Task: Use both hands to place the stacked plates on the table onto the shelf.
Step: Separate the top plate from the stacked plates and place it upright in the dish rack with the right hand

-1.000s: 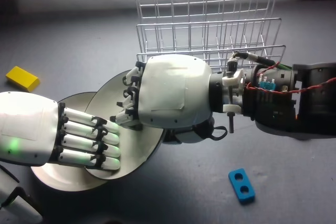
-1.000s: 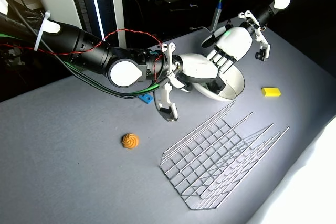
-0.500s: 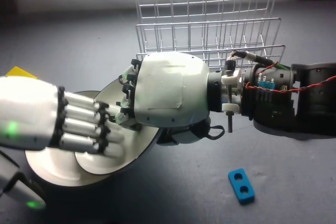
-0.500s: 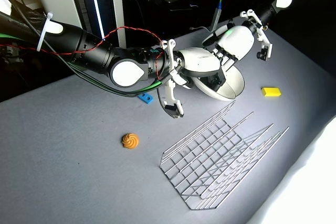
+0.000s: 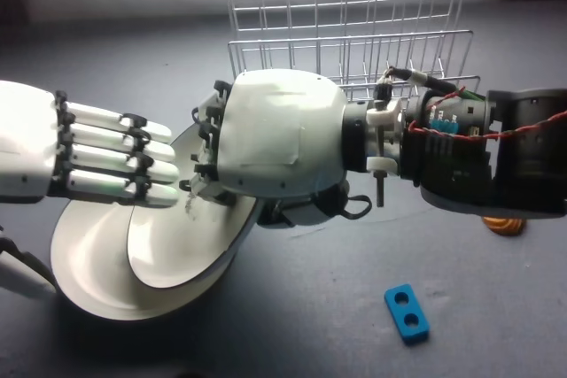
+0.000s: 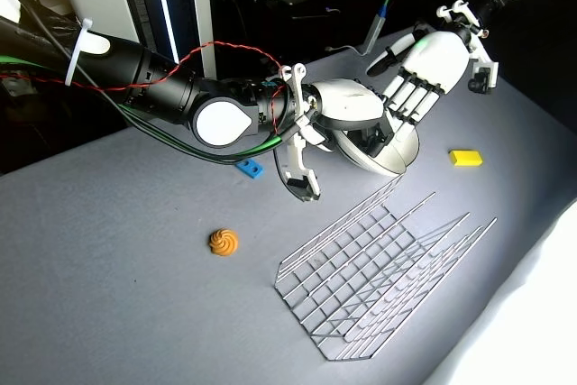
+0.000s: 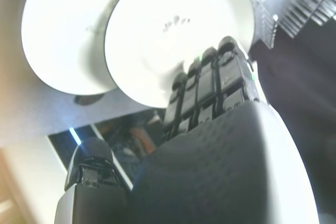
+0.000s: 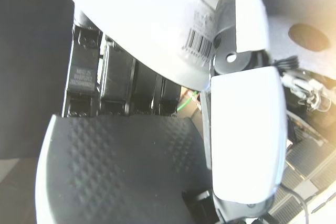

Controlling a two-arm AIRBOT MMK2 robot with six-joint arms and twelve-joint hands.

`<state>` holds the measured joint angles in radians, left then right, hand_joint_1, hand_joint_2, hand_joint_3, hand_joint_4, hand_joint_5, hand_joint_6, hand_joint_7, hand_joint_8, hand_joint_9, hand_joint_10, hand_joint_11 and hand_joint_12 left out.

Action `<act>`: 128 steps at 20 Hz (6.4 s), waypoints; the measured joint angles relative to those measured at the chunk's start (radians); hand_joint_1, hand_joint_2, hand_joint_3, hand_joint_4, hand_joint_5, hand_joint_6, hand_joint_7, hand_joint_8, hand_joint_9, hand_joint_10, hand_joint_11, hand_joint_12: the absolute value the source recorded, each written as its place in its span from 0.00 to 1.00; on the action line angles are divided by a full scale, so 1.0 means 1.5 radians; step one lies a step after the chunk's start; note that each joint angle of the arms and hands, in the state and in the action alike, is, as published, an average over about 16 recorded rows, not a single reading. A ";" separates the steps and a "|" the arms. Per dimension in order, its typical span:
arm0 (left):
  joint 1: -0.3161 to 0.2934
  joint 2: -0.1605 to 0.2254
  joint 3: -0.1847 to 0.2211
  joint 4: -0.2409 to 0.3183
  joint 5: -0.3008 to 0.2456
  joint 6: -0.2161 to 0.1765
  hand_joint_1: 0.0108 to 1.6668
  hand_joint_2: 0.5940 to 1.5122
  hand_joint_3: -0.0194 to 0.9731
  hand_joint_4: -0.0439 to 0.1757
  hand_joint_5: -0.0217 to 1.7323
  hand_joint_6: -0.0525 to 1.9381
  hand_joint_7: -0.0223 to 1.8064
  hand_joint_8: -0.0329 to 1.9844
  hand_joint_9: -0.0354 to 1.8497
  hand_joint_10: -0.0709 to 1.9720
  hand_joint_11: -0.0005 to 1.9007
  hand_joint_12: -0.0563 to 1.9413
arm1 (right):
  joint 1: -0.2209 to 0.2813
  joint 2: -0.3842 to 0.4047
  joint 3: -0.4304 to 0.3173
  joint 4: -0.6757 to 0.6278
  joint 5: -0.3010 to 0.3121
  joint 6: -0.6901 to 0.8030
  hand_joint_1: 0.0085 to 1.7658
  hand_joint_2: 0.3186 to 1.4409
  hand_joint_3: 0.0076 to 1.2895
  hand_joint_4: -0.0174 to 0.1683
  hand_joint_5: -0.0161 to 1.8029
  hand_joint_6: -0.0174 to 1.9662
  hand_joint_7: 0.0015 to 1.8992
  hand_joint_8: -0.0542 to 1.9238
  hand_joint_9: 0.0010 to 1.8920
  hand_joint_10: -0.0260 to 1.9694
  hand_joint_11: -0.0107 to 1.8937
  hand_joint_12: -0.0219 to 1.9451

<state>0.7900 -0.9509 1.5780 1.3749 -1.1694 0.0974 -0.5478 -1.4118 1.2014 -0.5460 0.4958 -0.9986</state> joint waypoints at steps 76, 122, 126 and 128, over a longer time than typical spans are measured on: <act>0.085 -0.012 0.096 -0.011 0.008 -0.065 0.00 0.63 0.03 0.21 0.02 0.03 0.02 0.02 0.03 0.04 0.01 0.03 | 0.341 0.300 -0.010 -0.457 -0.136 1.238 0.69 0.61 0.00 0.07 0.54 0.42 0.59 0.47 0.58 0.39 0.42 0.68; 0.103 -0.021 0.090 -0.002 0.018 -0.063 0.00 0.64 0.03 0.19 0.02 0.03 0.02 0.02 0.03 0.04 0.01 0.03 | 0.204 0.121 0.257 -0.491 -0.185 1.414 0.70 0.62 0.00 0.06 0.51 0.42 0.58 0.47 0.58 0.36 0.39 0.68; 0.102 -0.021 0.091 -0.002 0.018 -0.063 0.00 0.64 0.03 0.20 0.02 0.03 0.02 0.02 0.03 0.04 0.01 0.03 | 0.194 0.116 0.264 -0.489 -0.184 1.414 0.69 0.63 0.00 0.06 0.50 0.43 0.57 0.48 0.57 0.35 0.39 0.68; 0.101 -0.021 0.092 -0.002 0.018 -0.063 0.00 0.64 0.03 0.20 0.02 0.03 0.02 0.02 0.03 0.04 0.01 0.03 | 0.190 0.114 0.266 -0.489 -0.184 1.414 0.70 0.64 0.00 0.06 0.50 0.43 0.57 0.50 0.56 0.35 0.39 0.69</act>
<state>0.9421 -0.9831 1.7160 1.3715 -1.1420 0.0027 -0.2629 -1.2407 1.6009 -1.2792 0.2198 1.1221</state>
